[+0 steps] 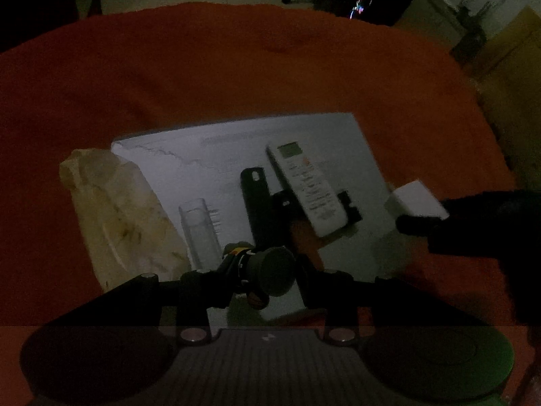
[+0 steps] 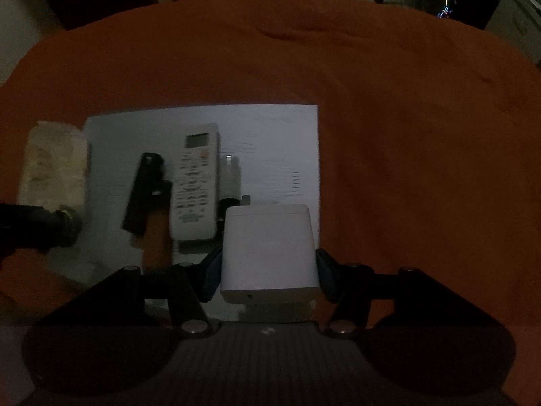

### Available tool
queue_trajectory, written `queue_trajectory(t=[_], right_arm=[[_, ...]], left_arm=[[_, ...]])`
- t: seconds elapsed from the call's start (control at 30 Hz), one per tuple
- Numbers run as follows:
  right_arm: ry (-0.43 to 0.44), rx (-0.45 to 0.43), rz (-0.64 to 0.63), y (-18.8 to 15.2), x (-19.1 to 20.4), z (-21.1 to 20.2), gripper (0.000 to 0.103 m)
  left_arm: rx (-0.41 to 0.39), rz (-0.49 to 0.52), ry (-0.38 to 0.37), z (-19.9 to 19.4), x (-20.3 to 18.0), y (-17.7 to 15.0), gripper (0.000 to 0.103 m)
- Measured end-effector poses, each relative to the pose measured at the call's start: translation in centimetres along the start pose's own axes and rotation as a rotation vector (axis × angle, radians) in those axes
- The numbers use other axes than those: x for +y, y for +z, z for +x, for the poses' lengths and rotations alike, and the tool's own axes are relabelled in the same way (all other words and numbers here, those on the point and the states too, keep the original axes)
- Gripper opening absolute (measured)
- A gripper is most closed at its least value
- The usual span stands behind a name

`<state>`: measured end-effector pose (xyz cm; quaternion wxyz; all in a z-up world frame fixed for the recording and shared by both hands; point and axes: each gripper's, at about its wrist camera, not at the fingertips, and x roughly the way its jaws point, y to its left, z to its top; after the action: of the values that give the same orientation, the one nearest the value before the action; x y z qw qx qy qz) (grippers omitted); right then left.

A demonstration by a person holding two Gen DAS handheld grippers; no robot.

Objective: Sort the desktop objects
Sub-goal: 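Close the right gripper on the white charger cube while the left gripper grasps the figurine, then carry the charger cube and figurine with both tools into the white box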

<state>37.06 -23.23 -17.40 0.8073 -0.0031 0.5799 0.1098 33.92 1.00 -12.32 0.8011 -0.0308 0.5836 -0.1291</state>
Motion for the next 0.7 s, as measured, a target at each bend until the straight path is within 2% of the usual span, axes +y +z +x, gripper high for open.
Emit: queue_trajectory(t=[0.27,0.5,0.7], right_arm=[[0.057,-0.035,-0.006,-1.2,1.5,-4.3,0.059],[0.085,-0.071,-0.026,-2.8,3.0,-8.2,0.059],[0.104,-0.067,-0.056,-5.2,4.4,-10.5,0.059]], left_arm=[[-0.064,0.023,-0.012,-3.5,-0.9,-1.4,0.032],[-0.082,0.041,-0.013,-6.1,-1.4,-3.2,0.032],[-0.097,0.060,-0.012,-8.3,-1.8,-5.5,0.032]])
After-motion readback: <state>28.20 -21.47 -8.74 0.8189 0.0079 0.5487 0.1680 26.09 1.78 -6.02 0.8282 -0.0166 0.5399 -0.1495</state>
